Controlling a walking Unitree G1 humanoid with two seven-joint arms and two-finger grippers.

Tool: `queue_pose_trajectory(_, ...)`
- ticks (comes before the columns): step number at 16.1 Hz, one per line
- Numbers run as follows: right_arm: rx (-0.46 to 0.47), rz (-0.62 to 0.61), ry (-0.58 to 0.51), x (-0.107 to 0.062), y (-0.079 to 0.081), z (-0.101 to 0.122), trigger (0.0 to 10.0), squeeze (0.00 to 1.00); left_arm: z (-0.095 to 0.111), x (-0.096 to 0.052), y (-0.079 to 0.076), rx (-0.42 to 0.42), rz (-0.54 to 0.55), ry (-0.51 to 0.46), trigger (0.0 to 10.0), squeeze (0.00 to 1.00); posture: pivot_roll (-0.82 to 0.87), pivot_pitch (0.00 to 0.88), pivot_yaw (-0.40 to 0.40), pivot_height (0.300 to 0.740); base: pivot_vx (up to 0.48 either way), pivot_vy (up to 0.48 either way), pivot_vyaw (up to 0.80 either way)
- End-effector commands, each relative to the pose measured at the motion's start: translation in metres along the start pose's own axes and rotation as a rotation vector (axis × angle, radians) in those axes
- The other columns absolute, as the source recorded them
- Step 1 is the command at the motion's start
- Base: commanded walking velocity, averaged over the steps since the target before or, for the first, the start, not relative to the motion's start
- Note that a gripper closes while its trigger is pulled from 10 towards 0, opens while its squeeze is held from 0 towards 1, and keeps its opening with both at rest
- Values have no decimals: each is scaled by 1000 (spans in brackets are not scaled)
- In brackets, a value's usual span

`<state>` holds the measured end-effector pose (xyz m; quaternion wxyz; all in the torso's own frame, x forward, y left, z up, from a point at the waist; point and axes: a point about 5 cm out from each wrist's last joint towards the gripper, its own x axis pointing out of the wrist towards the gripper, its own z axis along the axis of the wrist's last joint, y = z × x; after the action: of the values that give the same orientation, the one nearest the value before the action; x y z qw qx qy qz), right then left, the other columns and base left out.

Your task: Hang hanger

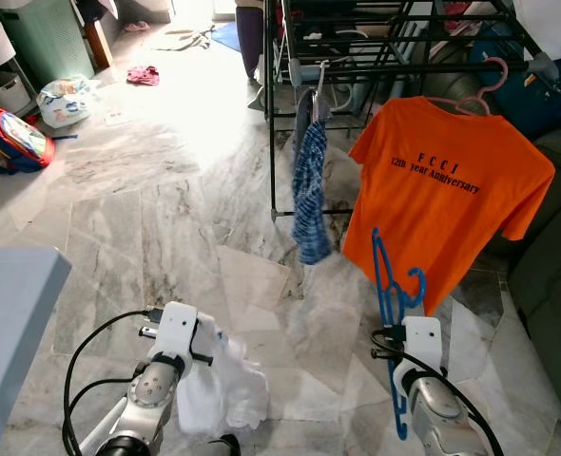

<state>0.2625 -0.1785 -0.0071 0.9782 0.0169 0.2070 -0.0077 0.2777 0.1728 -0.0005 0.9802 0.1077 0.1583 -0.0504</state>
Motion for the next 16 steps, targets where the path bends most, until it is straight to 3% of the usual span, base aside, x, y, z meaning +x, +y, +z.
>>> queue_pose_trajectory(1, 4, 2, 2, 0, 1, -2, 10000, 0, -1, 0, 2, -11, 26, 10, 10000, 0, 99, 177, -5, 740, 0, -244, 0)
queue_pose_trajectory(12, -34, 46, -15, 2, 4, 1, 10000, 0, -2, -1, -5, -25, 5, -4, 10000, 0, 95, 187, -21, 740, 0, -445, 0)
queue_pose_trajectory(16, -32, 53, -5, 2, 5, -1, 10000, 0, -6, -3, 1, -61, 30, 16, 10000, 0, 99, 193, -19, 740, 0, 0, 0)
